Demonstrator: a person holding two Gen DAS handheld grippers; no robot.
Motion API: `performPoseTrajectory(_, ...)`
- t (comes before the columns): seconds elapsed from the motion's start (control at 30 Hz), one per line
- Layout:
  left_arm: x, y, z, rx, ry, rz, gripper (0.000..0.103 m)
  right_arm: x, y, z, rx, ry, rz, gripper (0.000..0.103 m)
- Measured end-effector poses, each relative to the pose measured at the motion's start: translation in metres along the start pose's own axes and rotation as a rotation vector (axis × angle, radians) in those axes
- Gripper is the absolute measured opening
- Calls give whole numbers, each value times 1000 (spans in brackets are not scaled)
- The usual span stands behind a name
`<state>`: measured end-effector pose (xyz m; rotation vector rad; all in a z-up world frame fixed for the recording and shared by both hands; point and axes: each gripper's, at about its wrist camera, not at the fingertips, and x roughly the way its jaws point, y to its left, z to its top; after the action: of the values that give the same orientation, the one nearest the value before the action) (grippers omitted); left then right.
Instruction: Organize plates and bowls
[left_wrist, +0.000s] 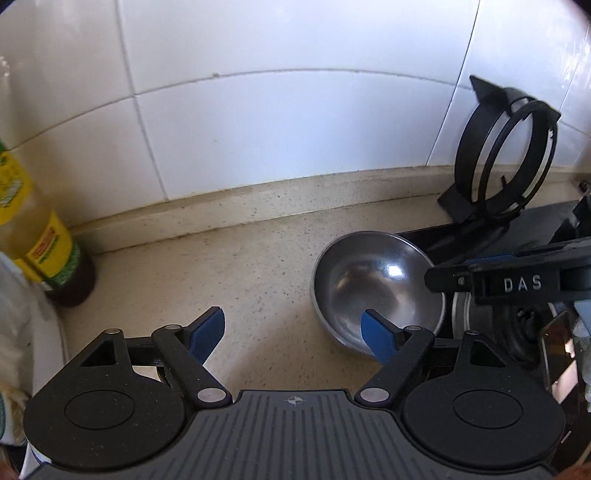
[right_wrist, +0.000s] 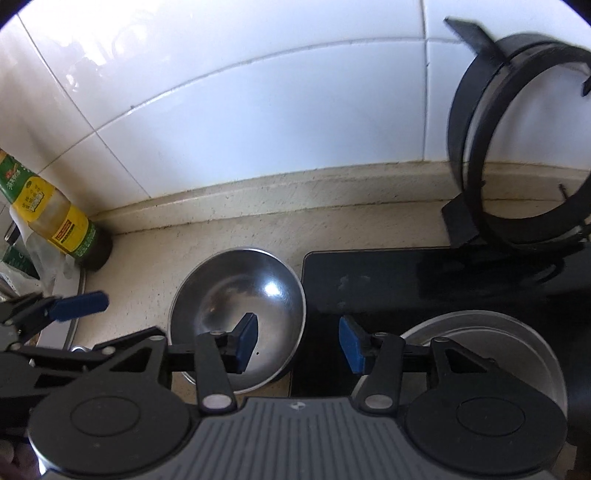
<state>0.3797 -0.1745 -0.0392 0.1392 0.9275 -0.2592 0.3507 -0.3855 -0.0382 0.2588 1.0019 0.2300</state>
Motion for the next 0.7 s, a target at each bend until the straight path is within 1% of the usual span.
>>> performPoseTrajectory(0.13,17,0,5,9,24,6,86,15,-2,1,8,39,25,62)
performPoseTrajectory(0.27,30,-1,7,34,36,7,86,24,0,-2,-4,61,26,62)
performPoseTrajectory(0.37,37,-3,7,53,44,2,82,28,-2,-5,-2,67,13,62)
performPoseTrajectory(0.43,41,-3,8,60,50,7,76,30,-4,-5,12,74,31,62)
performPoseTrajectory(0.5,45,-4,8,73,69,10,65,33,-4,-5,14,80,36,61)
performPoseTrajectory(0.57,52,-6,8,83,98,-2,56,37,-2,-6,8,95,36,50)
performPoseTrajectory(0.63,57,-6,7,86,114,-19,54,42,-2,-8,7,113,47,47)
performPoseTrajectory(0.7,59,-7,5,94,124,-29,44,45,-2,-10,7,120,55,45)
